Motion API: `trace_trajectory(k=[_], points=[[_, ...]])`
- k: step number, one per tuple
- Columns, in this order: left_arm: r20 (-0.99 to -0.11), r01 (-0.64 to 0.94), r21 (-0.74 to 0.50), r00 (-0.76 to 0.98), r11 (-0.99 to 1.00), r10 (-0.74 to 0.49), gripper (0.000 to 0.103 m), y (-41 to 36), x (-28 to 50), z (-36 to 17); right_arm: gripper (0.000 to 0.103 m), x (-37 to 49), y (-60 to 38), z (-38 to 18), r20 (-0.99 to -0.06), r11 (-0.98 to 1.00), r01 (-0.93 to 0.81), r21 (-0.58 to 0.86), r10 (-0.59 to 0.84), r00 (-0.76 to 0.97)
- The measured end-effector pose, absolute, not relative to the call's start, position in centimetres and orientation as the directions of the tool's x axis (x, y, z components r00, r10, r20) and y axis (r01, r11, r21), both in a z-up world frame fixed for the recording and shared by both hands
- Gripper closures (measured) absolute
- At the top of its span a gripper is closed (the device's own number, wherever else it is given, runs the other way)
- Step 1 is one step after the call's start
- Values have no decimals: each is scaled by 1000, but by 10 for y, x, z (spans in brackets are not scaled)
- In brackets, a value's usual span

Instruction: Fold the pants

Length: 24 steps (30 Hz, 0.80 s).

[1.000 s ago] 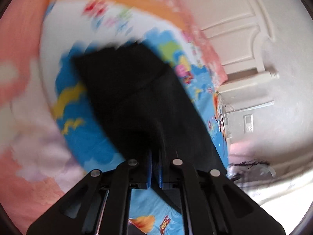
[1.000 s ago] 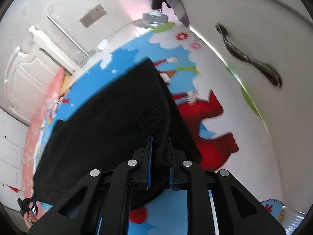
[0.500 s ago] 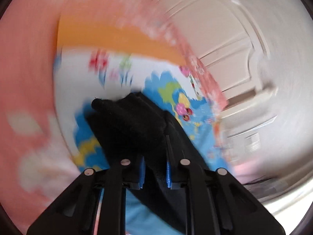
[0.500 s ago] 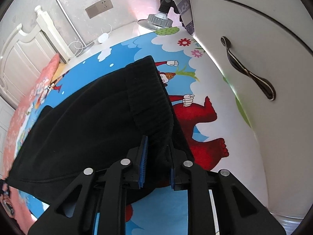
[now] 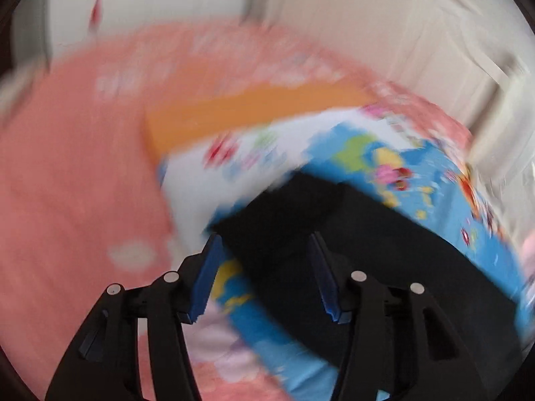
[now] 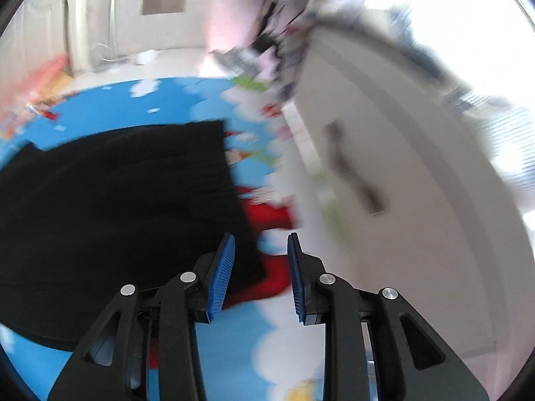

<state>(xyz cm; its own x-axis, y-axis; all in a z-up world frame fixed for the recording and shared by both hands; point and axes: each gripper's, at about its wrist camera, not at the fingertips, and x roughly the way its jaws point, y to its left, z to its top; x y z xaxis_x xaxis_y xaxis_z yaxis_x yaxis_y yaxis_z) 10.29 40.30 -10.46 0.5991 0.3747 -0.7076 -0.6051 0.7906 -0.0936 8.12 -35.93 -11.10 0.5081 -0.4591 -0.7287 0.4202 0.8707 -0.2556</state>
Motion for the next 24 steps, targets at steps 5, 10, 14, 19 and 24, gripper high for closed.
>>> trace_trajectory(k=[5,10,14,19,24], points=[[-603,-325,14,752,946,267,38,294,151,-82,10,80,-350,-85,-671,890,432,-147,-411,617],[-624,89,-160,763,983,-170,65,139,207,-78,10,120,-298,-103,-677,961,236,-143,-269,685],[-604,367,-180,691,913,-397,66,16,224,-80,16,125,-312,-159,-776,947,272,-173,-301,554],[-666,573,-122,558,810,-495,65,-127,240,-102,16,110,-314,-159,-753,942,272,-198,-324,573],[-800,603,-124,409,788,-439,84,-214,273,-143,15,108,-318,-158,-769,948,270,-169,-298,565]])
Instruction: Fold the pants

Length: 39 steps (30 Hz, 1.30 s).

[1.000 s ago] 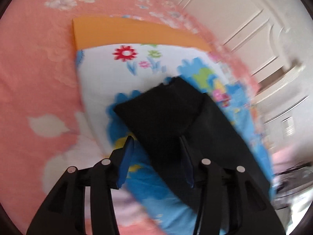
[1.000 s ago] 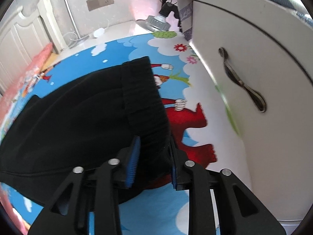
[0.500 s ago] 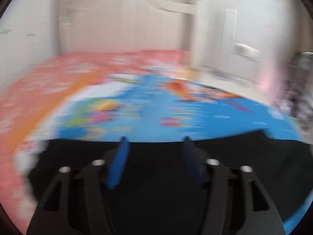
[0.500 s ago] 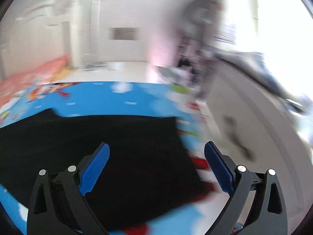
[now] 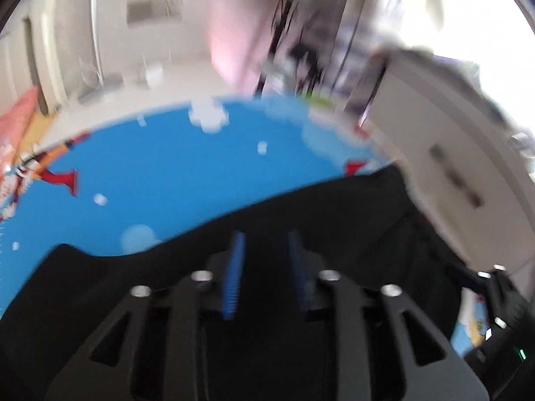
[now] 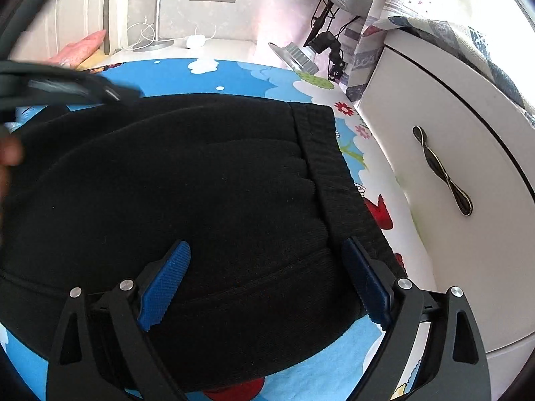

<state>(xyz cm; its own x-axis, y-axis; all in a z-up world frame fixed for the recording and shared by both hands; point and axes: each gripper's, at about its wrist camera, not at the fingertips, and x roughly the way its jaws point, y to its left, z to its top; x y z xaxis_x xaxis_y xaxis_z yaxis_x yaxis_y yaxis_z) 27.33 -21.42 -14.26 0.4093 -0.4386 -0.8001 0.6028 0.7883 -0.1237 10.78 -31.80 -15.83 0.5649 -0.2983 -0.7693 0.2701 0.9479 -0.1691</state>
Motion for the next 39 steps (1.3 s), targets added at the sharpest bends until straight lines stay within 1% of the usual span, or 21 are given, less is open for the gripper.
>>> trace_trajectory(k=[2,3,5,7,9,10,11,12,13,15,17,19,23,26,28,29,30,32,33,36,39], points=[[-823,565,-98,417,820,-386,85,-221,292,-159,15,111,-318,-160,-773,951,264,-159,-287,566],[-824,545,-99,424,833,-376,87,-220,299,-160,15,111,-318,-160,-773,952,262,-157,-284,568],[-804,540,-131,432,831,-408,89,-221,300,-151,14,112,-319,-160,-773,953,261,-150,-278,570],[-786,598,-138,419,789,-454,89,-230,287,-142,13,112,-321,-160,-777,955,263,-141,-271,568],[-769,694,-162,357,701,-531,88,-250,270,-139,13,113,-320,-160,-779,955,261,-140,-269,566],[-774,721,-158,334,675,-538,87,-259,267,-142,13,113,-320,-160,-780,955,261,-138,-267,565],[-791,730,-116,342,674,-507,87,-267,266,-149,12,113,-320,-160,-781,956,260,-137,-266,565],[-803,726,-94,349,682,-483,87,-272,270,-154,13,113,-320,-160,-781,956,260,-138,-266,565],[-811,706,-112,342,700,-474,87,-274,279,-162,13,113,-320,-160,-780,956,259,-139,-266,566],[-797,662,-168,344,730,-496,87,-270,293,-163,13,114,-322,-160,-782,957,257,-136,-264,565],[-795,590,-117,427,799,-431,88,-264,301,-157,12,115,-323,-160,-784,957,257,-133,-261,564],[-772,556,-172,437,813,-462,88,-252,307,-148,12,117,-325,-161,-783,957,258,-131,-259,565],[-748,570,-193,442,799,-495,90,-234,291,-139,12,117,-324,-161,-783,956,260,-133,-262,564],[-764,587,-201,407,784,-501,91,-227,283,-147,12,117,-323,-161,-784,956,260,-135,-264,562],[-791,574,-175,402,800,-462,91,-221,282,-160,12,117,-322,-160,-784,955,264,-138,-268,559],[-799,550,-177,403,816,-446,94,-215,287,-167,12,116,-321,-160,-784,954,266,-141,-271,558],[-792,534,-202,404,821,-458,101,-207,289,-166,12,116,-320,-160,-784,953,267,-146,-276,556],[-787,512,-206,420,834,-452,101,-200,296,-166,12,115,-318,-160,-785,952,267,-148,-278,554],[-792,495,-166,449,853,-414,101,-198,300,-165,12,115,-317,-160,-786,952,266,-151,-278,552],[-790,484,-224,418,846,-448,101,-189,310,-169,12,116,-314,-160,-788,950,267,-161,-286,545],[-790,499,-212,419,840,-448,101,-189,310,-169,12,117,-312,-160,-789,947,270,-172,-296,539]])
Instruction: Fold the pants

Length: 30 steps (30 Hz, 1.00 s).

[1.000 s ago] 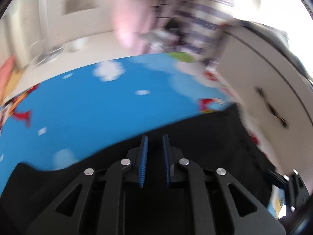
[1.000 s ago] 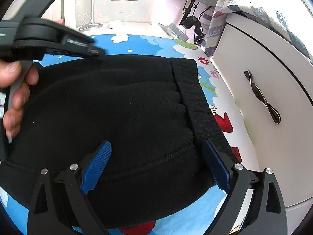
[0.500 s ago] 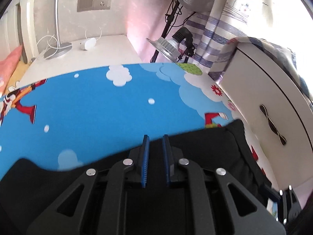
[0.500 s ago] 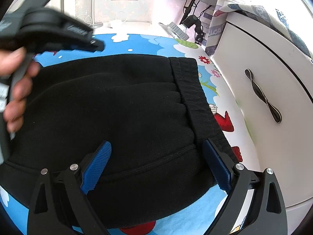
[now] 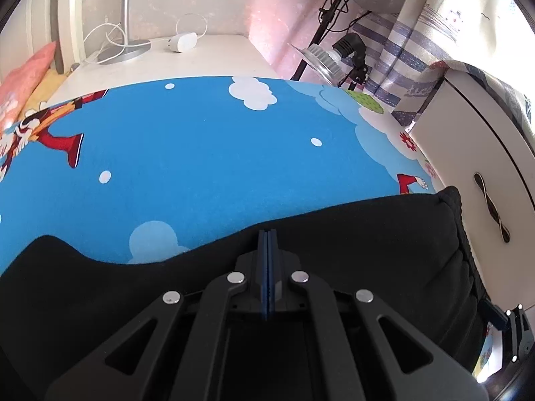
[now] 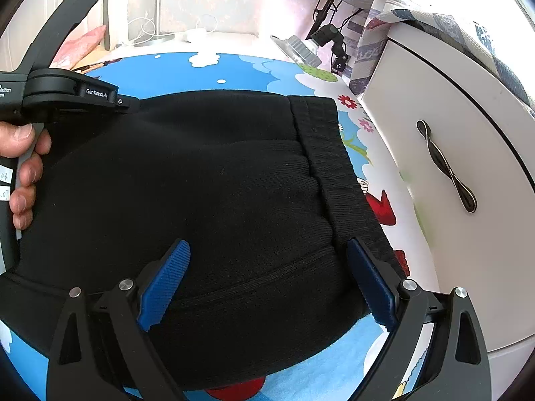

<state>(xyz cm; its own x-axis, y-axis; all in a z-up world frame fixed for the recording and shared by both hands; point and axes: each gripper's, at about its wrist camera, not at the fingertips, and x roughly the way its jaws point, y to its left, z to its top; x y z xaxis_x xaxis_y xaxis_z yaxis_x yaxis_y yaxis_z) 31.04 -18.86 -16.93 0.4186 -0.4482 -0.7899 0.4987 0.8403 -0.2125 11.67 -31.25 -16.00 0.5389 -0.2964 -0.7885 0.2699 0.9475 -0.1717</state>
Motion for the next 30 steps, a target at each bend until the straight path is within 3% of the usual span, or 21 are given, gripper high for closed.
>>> trace_trajectory(k=[7,12,14,17,20,26,30], points=[[-785,472,-233,425,850,-451,101,-176,322,-169,12,117,-312,-160,-790,945,270,-187,-308,531],[-781,357,-106,548,928,-300,100,-164,330,-157,12,117,-312,-160,-789,943,272,-193,-314,529],[-743,428,-174,534,887,-403,99,-168,323,-144,12,117,-312,-160,-788,942,273,-195,-316,528],[-732,619,-131,467,774,-497,96,-209,293,-136,12,117,-311,-160,-789,941,274,-199,-320,525],[-738,724,-12,459,690,-495,93,-256,265,-140,12,120,-312,-159,-795,941,274,-198,-317,517],[-759,736,-12,434,677,-485,94,-294,265,-145,11,121,-315,-159,-796,943,267,-198,-314,517],[-750,776,56,448,628,-486,95,-310,247,-142,11,121,-316,-160,-795,943,268,-196,-313,519]])
